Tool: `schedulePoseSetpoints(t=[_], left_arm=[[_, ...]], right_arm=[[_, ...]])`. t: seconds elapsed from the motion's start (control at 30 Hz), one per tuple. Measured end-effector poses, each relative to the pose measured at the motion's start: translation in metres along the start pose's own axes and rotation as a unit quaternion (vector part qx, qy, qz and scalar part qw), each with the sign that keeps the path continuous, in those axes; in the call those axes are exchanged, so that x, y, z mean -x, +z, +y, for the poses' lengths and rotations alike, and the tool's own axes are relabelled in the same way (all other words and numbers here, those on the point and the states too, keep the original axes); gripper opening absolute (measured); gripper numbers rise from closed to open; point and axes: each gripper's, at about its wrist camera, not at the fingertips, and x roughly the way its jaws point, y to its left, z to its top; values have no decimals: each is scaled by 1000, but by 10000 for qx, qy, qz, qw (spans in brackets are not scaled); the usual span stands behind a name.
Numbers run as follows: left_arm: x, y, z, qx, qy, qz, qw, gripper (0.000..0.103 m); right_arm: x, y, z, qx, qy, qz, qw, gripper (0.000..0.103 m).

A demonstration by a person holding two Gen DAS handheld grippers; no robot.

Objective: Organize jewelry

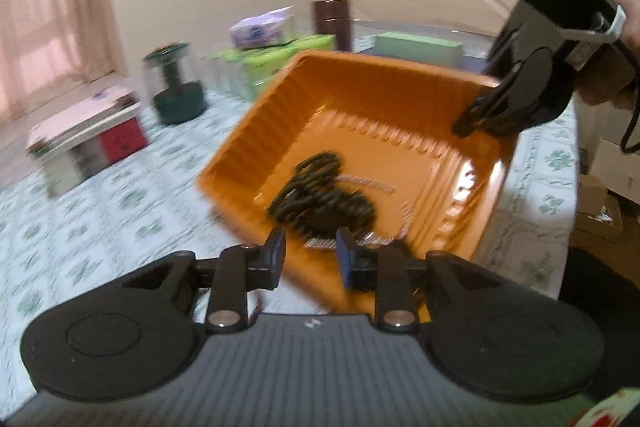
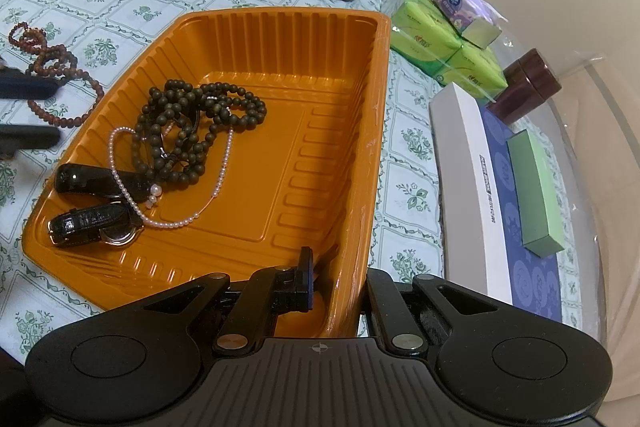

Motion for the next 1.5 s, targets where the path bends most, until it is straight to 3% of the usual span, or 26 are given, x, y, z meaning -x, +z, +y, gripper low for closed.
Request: schedulePoseSetpoints(t=[0.2,0.43,0.63,0.9,1.03,1.17,1.3,1.5], left_arm=[[25,-40,46,495,697,313,9958,24],[35,-77,107,797,1551,738,9819,24],[24,-83,139,1197,1682,790,9753,24],[-1,-76,168,1060,2042,783,9700,24],[-19,-79,176,552,1937,1087,9734,23],[-24,-76,173,-107,1528,1124,9818,23],[-25,-71,171,-388,1111,1044,9875,26],[-42,-67,173,-507,1045,1130,9868,26]], right_arm=[[1,0,1,-25,-1,14,10000,7],[1,-1,1,-11,-12,16,10000,7],[1,-1,2,-6,-15,27,10000,7],[0,-1,1,-14,-1,51,10000,7],[-2,-2,0,-37,16,72,10000,7],[-4,-2,-1,-61,16,90,9999,7],[-4,-1,-1,-60,7,100,9999,7],[-4,0,-1,-59,8,109,9999,7]])
